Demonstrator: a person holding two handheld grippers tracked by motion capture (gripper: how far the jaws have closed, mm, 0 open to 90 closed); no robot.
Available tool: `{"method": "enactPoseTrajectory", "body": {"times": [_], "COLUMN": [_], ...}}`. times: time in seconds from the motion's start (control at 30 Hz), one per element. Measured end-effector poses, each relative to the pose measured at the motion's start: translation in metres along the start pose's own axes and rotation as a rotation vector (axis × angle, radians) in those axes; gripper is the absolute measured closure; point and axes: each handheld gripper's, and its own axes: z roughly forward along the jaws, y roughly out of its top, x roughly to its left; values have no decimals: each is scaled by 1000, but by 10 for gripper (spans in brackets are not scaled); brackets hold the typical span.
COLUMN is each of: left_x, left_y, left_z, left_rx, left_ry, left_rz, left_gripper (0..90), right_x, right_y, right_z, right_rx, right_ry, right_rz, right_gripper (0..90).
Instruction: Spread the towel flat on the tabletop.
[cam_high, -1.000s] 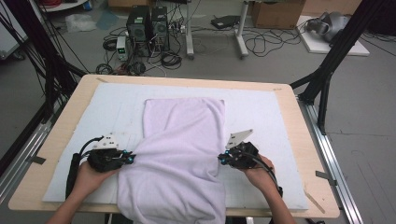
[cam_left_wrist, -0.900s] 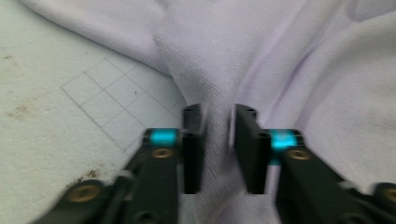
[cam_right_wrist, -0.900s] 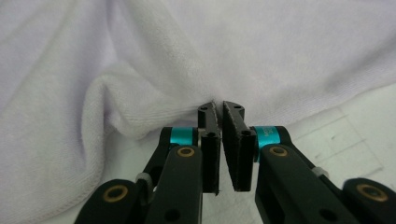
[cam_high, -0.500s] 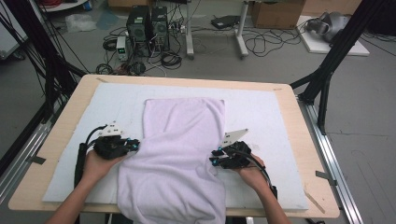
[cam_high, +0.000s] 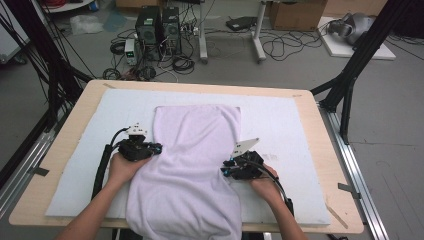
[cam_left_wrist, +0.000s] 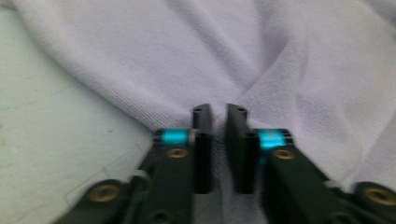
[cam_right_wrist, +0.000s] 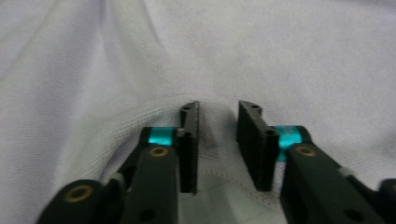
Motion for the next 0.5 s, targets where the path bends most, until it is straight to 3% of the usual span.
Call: {"method": "enactPoseTrajectory", "body": {"times": [0.07,0.2,0.23,0.33,0.4,0.5], "left_x": [1,22,25,29,25,15], "left_y": [4,12,13,12,8,-4], "left_z": [-3,-35,-41,-57,-59,-58], "left_rx": [22,-110,-132,-152,-126,-80], "left_ry": [23,137,147,111,88,25], "left_rz": [33,-21,-34,-32,-4,37], "left_gripper": [892,899,898,849,799,768], "right_x": [-2,-6,-7,-10,-11,-7], "right_y": [0,-1,-1,-2,-4,-8], "right_z": [0,-3,-4,-15,-25,-34], "right_rx": [1,-3,-3,-44,-81,-90], "right_ry": [0,19,16,-24,-32,-16], "right_rz": [5,29,32,45,61,67], "right_gripper": [812,849,852,862,861,850]}}
